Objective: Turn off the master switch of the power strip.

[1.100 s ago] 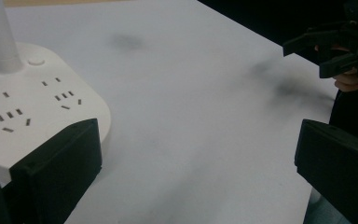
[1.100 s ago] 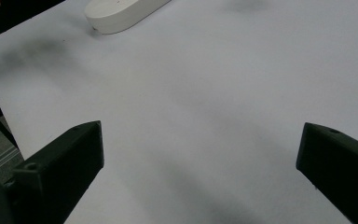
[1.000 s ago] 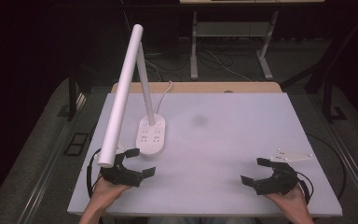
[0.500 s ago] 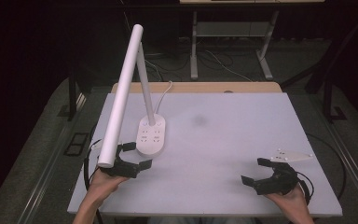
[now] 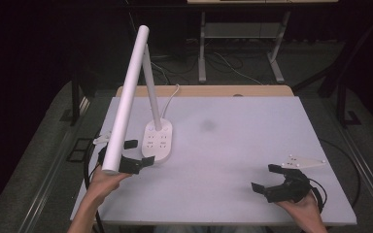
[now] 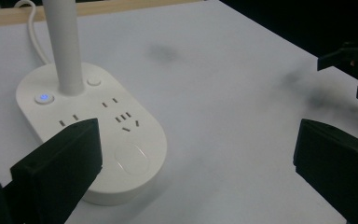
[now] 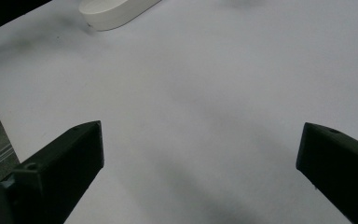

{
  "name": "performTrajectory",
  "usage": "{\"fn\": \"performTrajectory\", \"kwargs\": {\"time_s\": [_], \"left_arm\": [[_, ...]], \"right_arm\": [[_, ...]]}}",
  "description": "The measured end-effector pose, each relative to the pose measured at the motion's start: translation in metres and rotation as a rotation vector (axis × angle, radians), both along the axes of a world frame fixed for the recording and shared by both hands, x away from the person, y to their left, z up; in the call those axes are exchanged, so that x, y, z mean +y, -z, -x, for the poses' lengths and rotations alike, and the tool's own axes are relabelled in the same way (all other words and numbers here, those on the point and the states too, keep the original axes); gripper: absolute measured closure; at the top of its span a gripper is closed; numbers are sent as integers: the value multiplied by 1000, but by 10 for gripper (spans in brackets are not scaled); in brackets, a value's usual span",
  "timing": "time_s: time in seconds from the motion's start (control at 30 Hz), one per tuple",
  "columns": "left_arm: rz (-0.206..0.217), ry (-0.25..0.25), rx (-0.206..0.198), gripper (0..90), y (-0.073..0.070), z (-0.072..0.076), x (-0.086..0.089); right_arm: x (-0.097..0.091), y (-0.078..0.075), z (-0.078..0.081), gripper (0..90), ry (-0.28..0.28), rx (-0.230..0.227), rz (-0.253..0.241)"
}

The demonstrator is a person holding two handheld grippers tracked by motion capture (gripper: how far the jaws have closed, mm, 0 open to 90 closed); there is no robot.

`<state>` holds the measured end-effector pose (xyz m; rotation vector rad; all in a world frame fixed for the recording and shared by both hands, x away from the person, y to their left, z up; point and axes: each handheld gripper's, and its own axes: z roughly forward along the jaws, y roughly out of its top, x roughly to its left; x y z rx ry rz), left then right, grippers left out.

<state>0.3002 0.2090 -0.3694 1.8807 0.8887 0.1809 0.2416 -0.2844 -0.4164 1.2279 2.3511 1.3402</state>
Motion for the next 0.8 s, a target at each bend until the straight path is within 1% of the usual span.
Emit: {"fn": "performTrajectory", "kwargs": {"time_s": [0.1,0.23,0.33,0.8], "left_arm": [[-5,-6,2,2,-1,-5,2],[-11,-10,3,2,-3,-9,2],[-16,-12,10,3,-4,-14,3],[-51,-23,20,7,-10,-31,4]], "right_arm": [[0,0,0,0,-2,-1,2],[0,0,0,0,0,1,2],[-1,0,0,0,0,2,0],[-1,1,0,0,-1,0,3]]}}
